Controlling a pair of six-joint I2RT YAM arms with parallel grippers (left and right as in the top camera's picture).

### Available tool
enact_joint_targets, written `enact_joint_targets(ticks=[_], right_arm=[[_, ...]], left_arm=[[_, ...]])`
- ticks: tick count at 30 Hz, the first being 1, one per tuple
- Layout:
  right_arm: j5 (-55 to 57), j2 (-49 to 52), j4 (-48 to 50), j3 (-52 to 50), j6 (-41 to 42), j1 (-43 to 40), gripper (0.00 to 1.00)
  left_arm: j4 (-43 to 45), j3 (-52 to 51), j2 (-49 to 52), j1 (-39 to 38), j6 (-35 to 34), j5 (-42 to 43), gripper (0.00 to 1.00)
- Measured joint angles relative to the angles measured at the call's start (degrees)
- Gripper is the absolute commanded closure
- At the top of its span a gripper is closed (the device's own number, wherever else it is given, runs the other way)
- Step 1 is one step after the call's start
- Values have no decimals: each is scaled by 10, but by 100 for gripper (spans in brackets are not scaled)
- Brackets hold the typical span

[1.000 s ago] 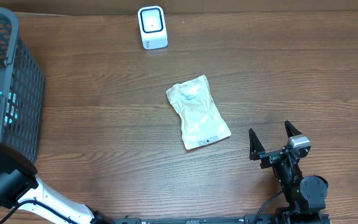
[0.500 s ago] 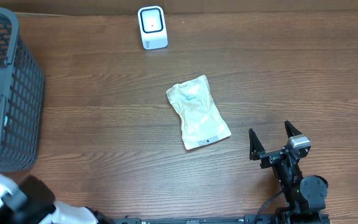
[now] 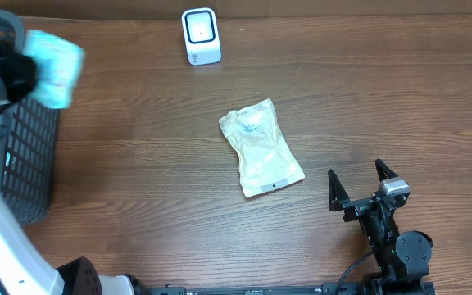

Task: Scan the item barcode
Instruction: 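Place the green pack on the table left of the bag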

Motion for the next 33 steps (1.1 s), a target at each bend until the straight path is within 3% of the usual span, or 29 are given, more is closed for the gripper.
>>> enact_joint_targets(ticks=[4,11,16,22,23,24,25,27,29,33], right_arm=[[0,0,0,0,0,0,0],[0,0,0,0,0,0,0],[0,0,0,0,0,0,1],[0,0,0,0,0,0,0],[0,0,0,0,0,0,0],[0,0,0,0,0,0,0],[0,0,0,0,0,0,1],[0,0,0,0,0,0,0],[0,0,0,0,0,0,0],[0,0,0,0,0,0,0]], left_arm=[[35,-93,1,-85,-3,3,95],[225,-351,10,-214,-44,4,96],[385,-533,17,-279,-108,1,96],[507,-671,17,-325,-196,-29,94],[520,-685,17,-331,-207,-33,83],[532,-700,17,-339,-218,-37,62],[537,-706,17,-343,-226,-38,48],[542,-715,17,-355,-236,-42,28],[543,-716,17,-360,-247,-43,28],[543,-716,17,-362,-250,-44,40]])
